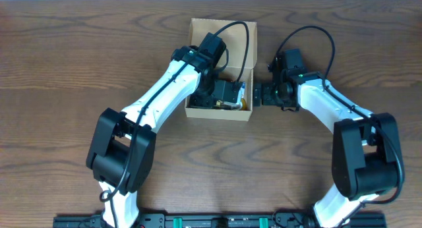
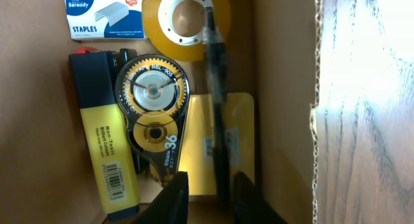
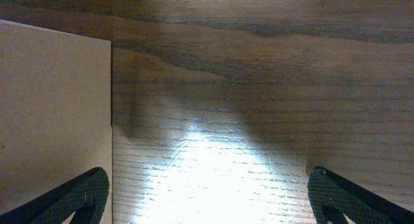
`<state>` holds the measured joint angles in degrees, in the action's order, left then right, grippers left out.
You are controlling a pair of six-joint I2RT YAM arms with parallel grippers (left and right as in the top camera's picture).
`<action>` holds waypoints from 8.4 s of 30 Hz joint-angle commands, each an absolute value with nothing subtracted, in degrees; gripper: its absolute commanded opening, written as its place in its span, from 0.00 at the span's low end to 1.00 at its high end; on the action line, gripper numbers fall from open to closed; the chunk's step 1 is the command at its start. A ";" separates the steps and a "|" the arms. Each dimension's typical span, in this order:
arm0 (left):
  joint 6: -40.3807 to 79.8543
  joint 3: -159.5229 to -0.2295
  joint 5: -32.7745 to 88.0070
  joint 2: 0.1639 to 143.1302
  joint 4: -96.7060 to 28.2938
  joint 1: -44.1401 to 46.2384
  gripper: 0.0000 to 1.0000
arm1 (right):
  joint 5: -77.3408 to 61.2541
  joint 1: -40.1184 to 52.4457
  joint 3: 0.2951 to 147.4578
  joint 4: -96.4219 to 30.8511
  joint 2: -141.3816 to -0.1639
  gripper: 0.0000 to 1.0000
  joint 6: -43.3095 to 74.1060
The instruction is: Pack container
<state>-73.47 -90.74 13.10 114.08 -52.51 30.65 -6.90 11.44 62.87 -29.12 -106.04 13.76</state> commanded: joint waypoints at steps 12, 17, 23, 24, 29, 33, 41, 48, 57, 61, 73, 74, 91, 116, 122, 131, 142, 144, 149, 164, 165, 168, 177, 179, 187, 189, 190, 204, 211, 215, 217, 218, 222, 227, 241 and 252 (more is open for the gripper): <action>-67.40 -99.85 10.96 108.25 -50.30 28.71 0.06 | -7.33 11.75 62.76 -29.15 -106.10 0.99 13.02; -63.37 -103.92 10.15 107.96 -48.16 24.49 0.06 | -7.33 11.75 62.76 -29.15 -106.10 0.99 13.02; -44.49 -104.38 7.49 107.94 -42.98 16.49 0.06 | -7.33 11.75 62.76 -29.15 -106.10 0.99 13.02; -42.85 -104.38 7.51 107.94 -43.03 15.16 0.06 | -7.31 11.75 62.76 -29.15 -106.10 0.99 13.02; -37.01 -104.36 13.96 107.98 -43.05 7.25 0.06 | -7.31 11.75 62.76 -29.15 -106.10 0.99 13.02; -37.04 -104.36 23.22 108.29 -43.05 1.89 0.06 | -7.31 11.75 62.76 -29.15 -106.10 0.99 13.02; -37.04 -104.27 25.82 110.26 -42.59 -1.89 0.06 | -7.33 11.75 62.76 -29.15 -106.10 0.99 13.02; -32.67 -104.27 28.23 113.71 -42.52 -1.83 0.06 | -7.33 11.75 62.76 -29.15 -106.10 0.99 13.02; -17.91 -104.27 28.36 118.83 -36.47 -1.76 0.06 | -7.35 11.77 62.76 -28.16 -106.10 0.99 13.23; -9.06 -104.27 28.53 122.04 -34.59 -1.34 0.06 | -7.33 11.75 62.76 -27.64 -106.10 0.99 13.21; -2.42 -104.27 32.82 128.70 -27.03 3.90 0.06 | -4.69 10.70 62.81 -20.08 -106.08 0.17 15.99; -1.98 -104.27 32.77 129.03 -26.00 4.19 0.06 | -4.08 9.80 62.96 -19.46 -106.08 0.06 18.81; 4.62 -104.27 34.20 131.79 -21.76 4.08 0.06 | -23.57 -1.76 63.05 9.26 -111.24 0.01 33.98; 8.82 -105.14 59.77 135.61 -14.63 4.82 0.06 | -53.19 3.73 83.59 15.97 -130.96 0.01 38.92; 8.78 -107.18 63.22 135.41 -14.72 4.43 0.06 | -60.60 3.38 83.96 21.26 -130.91 0.01 39.05; 8.78 -110.96 69.28 133.97 -14.74 2.22 0.06 | -71.92 2.76 90.21 21.21 -130.74 0.02 39.29; 2.46 -112.81 72.03 129.95 -18.06 1.91 0.06 | -80.31 4.14 95.20 20.75 -129.67 0.02 42.85; 0.54 -112.79 72.01 129.05 -20.34 1.91 0.06 | -81.91 4.67 95.20 20.10 -129.58 0.02 43.09; -9.47 -112.79 68.36 126.56 -32.05 1.96 0.06 | -86.26 6.55 95.13 15.22 -129.58 0.02 43.24; -29.08 -112.81 53.19 124.73 -56.73 3.75 0.05 | -89.17 9.67 95.07 5.37 -129.58 0.02 43.22; -30.65 -112.81 51.75 124.62 -58.26 4.05 0.06 | -89.03 9.37 95.07 5.39 -129.58 0.02 43.13; -34.81 -112.81 49.95 123.94 -61.87 4.93 0.06 | -88.49 8.40 95.07 5.76 -129.58 0.01 42.57; -38.85 -112.81 42.78 121.05 -66.35 7.35 0.06 | -76.84 4.97 95.09 6.28 -129.58 0.02 37.56; -38.85 -112.81 38.37 120.42 -67.59 8.99 0.06 | -73.28 4.16 95.15 6.72 -129.58 0.02 37.19; -38.04 -113.06 30.09 119.55 -66.98 14.50 0.06 | -55.27 2.85 96.42 5.32 -124.84 0.01 26.68; -36.18 -113.75 30.17 119.44 -66.57 14.76 0.06 | -46.68 2.87 96.64 2.52 -122.78 0.01 22.31; -34.79 -114.48 30.33 119.44 -66.70 14.76 0.06 | -44.10 2.87 97.08 0.67 -121.60 0.01 19.94; -36.91 -116.57 31.94 117.73 -84.01 14.52 0.06 | -35.48 9.13 101.58 -46.33 -105.49 0.01 2.44; -39.42 -115.81 34.57 117.73 -89.65 14.55 0.06 | -30.15 14.98 99.88 -62.83 -105.56 0.01 -0.51; -38.30 -112.73 34.54 117.73 -87.81 14.55 0.06 | -29.58 16.95 94.70 -62.94 -105.56 0.02 -0.40; -37.50 -110.04 34.59 117.73 -85.67 14.55 0.06 | -29.56 17.45 91.77 -61.98 -105.56 0.02 -0.27; -37.12 -108.36 34.61 117.73 -84.36 14.55 0.06 | -29.54 17.72 90.28 -61.23 -105.56 0.02 -0.27; -37.08 -102.39 36.05 117.73 -80.12 14.55 0.06 | -29.54 18.70 83.00 -55.13 -105.56 0.01 0.84; -37.10 -98.80 36.03 117.73 -78.30 14.55 0.06 | -27.55 18.96 76.97 -51.62 -105.56 0.01 0.82; -34.00 -91.35 36.10 117.32 -73.32 14.55 0.06 | -25.52 18.94 76.29 -50.33 -105.54 0.01 0.82; -26.17 -104.01 29.85 105.80 -74.24 14.55 0.06 | -22.44 17.04 94.76 -47.09 -100.84 0.01 -0.12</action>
